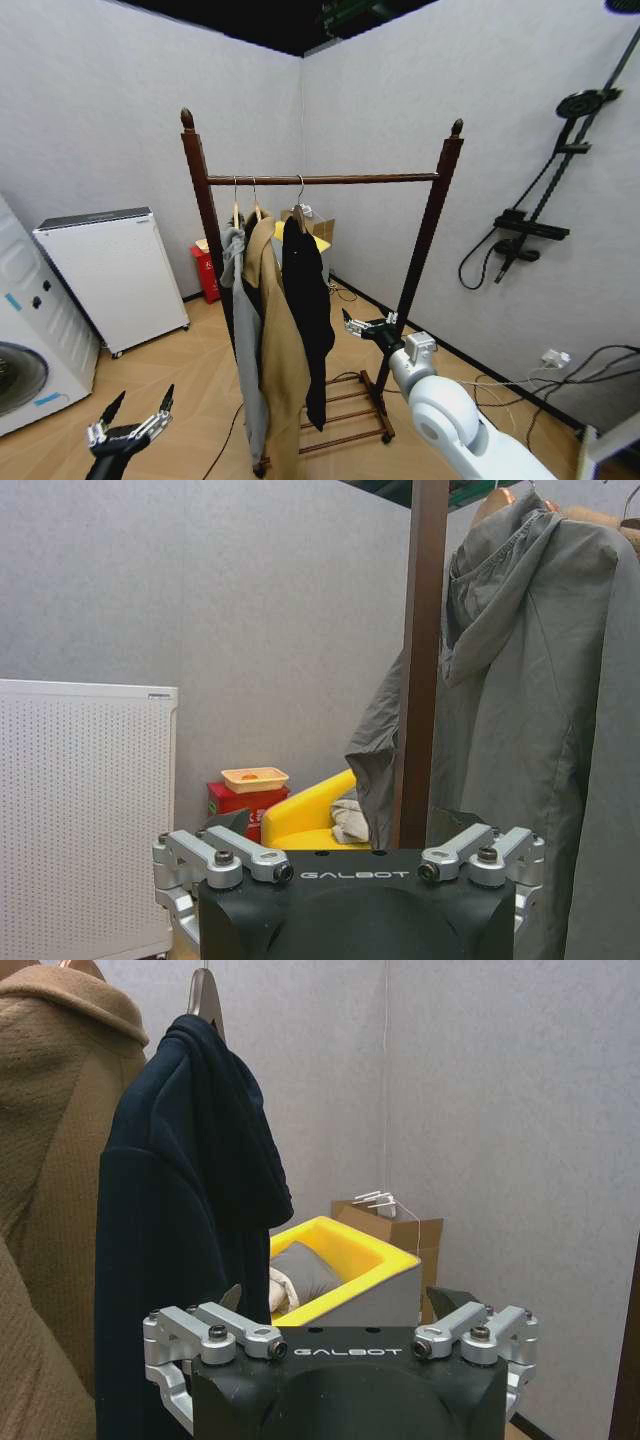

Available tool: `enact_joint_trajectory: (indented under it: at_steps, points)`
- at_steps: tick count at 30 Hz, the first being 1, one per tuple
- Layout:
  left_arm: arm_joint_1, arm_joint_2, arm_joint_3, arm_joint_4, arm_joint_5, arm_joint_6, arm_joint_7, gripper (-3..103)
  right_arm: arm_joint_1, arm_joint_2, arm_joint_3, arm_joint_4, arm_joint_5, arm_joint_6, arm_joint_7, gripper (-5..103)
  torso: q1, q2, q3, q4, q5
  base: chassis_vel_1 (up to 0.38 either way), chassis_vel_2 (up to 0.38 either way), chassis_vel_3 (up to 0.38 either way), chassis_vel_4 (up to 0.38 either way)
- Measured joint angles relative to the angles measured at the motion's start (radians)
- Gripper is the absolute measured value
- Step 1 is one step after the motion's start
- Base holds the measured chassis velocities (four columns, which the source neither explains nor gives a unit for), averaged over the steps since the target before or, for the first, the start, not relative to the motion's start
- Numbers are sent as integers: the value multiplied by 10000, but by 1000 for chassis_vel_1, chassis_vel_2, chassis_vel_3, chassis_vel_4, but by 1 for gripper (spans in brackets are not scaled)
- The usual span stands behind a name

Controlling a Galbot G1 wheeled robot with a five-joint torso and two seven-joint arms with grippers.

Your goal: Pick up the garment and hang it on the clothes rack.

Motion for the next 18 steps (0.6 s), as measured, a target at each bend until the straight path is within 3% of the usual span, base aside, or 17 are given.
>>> enact_joint_trajectory:
  at_steps: [18]
  points:
    - [0,0,0,1,0,0,0,100,-366,-21,82,136,-276,64,-94,100,2,-1,0,-1,0,0,0,0,0]
